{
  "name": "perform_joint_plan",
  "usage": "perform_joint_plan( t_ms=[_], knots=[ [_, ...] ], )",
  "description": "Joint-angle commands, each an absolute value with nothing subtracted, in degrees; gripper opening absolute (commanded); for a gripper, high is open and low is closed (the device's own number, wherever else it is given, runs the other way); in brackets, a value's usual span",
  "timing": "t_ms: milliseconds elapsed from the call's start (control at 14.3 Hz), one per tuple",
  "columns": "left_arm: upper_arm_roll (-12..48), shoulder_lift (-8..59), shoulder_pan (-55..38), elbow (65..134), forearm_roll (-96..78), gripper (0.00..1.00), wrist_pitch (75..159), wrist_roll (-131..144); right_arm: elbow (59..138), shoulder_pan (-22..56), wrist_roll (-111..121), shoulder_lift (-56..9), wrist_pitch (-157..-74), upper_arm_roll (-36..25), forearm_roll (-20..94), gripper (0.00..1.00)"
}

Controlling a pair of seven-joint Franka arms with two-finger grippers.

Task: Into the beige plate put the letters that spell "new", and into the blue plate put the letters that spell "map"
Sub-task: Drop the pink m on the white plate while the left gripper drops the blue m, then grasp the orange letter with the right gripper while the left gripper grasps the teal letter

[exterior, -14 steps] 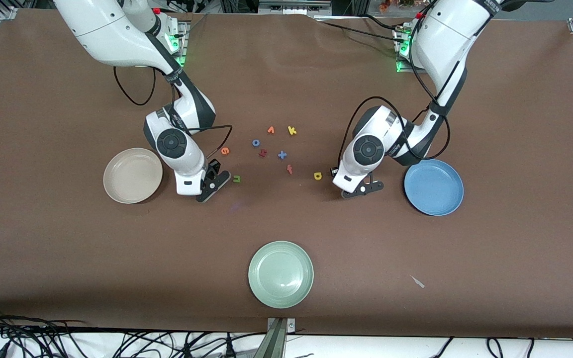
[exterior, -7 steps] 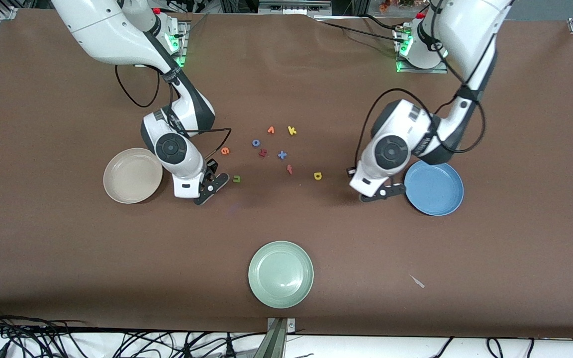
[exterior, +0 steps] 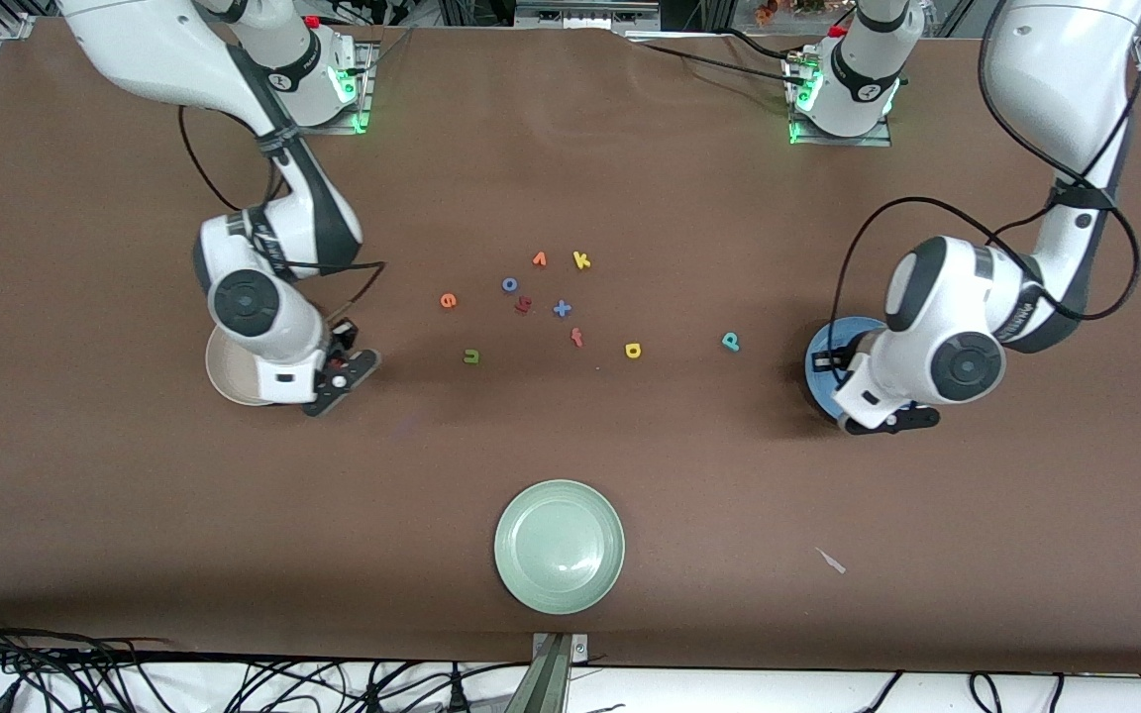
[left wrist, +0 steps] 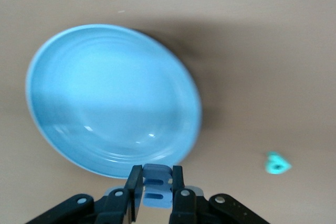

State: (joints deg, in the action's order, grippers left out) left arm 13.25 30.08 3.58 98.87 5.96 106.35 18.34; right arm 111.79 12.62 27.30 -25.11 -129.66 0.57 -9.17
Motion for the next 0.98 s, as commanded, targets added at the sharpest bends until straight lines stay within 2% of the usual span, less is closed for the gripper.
perform_joint_plan(
  t_ms=[0,209,279,349,419,628,908],
  knots=[
    [13.9,30.1,5.5,103.3,9.6,0.00,109.3,14.5,119.6,12.7,32.0,-20.7,-134.9,-2.6,-8.0,0.00],
    [13.8,30.8,6.3,106.3,10.1,0.01,114.7,14.2,125.0,12.7,35.0,-19.6,-141.0,-5.6,-8.0,0.00],
    [13.8,31.2,6.6,106.0,10.2,0.26,114.8,14.1,125.8,12.7,35.0,-19.3,-141.8,-6.0,-8.0,0.28],
    [13.8,31.3,6.4,105.6,10.2,0.78,114.7,14.1,125.8,12.7,34.6,-19.2,-141.4,-6.0,-7.8,0.99],
    [13.8,31.2,6.4,105.1,10.1,1.00,114.4,14.2,125.6,12.7,34.3,-18.7,-140.4,-6.0,-7.0,1.00],
    [14.5,30.4,5.7,103.5,9.5,1.00,112.2,15.1,123.3,12.9,31.4,-17.1,-132.7,-3.5,0.4,1.00],
    [21.8,29.4,5.4,102.6,9.1,1.00,110.2,28.4,123.0,13.0,22.9,-17.0,-131.9,0.8,0.9,1.00]
  ],
)
